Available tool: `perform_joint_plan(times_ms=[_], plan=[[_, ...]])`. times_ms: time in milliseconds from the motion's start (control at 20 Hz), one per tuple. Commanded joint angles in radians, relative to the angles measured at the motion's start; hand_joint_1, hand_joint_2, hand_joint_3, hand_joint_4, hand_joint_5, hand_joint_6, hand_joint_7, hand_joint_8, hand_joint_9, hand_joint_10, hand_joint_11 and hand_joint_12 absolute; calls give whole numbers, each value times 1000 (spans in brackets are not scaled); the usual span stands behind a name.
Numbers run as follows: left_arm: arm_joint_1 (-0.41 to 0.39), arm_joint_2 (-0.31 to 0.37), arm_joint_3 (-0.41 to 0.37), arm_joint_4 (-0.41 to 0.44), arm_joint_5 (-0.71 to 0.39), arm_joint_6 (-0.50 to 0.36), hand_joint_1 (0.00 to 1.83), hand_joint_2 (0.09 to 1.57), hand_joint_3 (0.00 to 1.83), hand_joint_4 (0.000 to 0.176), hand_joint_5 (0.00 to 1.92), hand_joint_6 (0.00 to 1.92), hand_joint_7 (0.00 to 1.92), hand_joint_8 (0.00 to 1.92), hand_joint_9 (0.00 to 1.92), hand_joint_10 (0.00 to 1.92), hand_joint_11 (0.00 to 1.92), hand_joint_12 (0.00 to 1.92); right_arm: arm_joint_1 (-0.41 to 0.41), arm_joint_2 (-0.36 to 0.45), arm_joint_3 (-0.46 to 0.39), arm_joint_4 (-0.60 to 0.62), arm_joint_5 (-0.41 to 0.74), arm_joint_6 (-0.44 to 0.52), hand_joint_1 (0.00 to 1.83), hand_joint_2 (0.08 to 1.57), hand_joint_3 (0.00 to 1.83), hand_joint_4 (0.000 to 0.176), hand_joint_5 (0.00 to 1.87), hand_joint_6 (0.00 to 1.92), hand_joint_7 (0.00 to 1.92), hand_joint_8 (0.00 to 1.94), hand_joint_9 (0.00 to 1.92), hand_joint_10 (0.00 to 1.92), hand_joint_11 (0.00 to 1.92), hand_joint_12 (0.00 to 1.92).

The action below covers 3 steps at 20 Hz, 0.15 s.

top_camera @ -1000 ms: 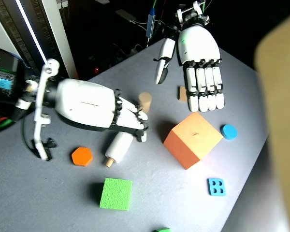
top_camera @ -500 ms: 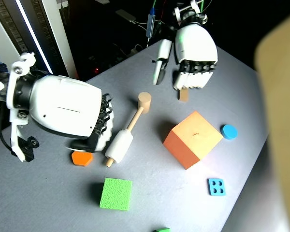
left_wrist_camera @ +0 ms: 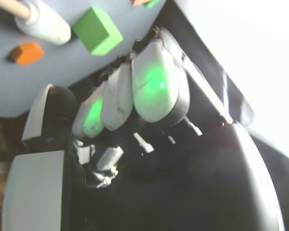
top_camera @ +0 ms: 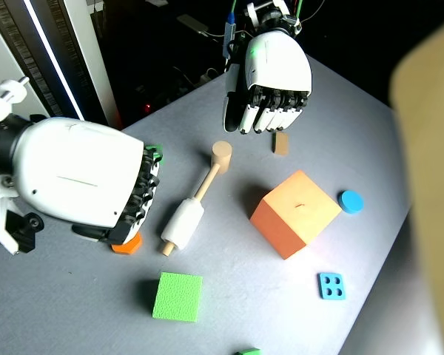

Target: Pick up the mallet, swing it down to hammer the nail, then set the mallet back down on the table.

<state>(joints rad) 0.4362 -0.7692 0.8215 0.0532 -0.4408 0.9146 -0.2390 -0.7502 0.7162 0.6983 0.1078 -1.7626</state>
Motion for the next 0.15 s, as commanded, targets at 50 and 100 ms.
perform_joint_plan(times_ms=[50, 100], plan=[[-23, 6, 5, -2, -104, 0, 1116, 1348, 7, 176, 1411, 1921, 1493, 1921, 1517, 1921, 1579, 1921, 23, 7, -7, -8, 78, 3, 1014, 1391, 0, 176, 1350, 1921, 1491, 1941, 1528, 1921, 1609, 1921], [-27, 5, 8, -1, -104, 0, 1111, 1346, 5, 176, 1404, 1921, 1495, 1921, 1521, 1921, 1589, 1921, 26, 8, -11, -8, 87, 3, 1018, 1379, 0, 176, 1348, 1921, 1486, 1941, 1523, 1921, 1613, 1921]])
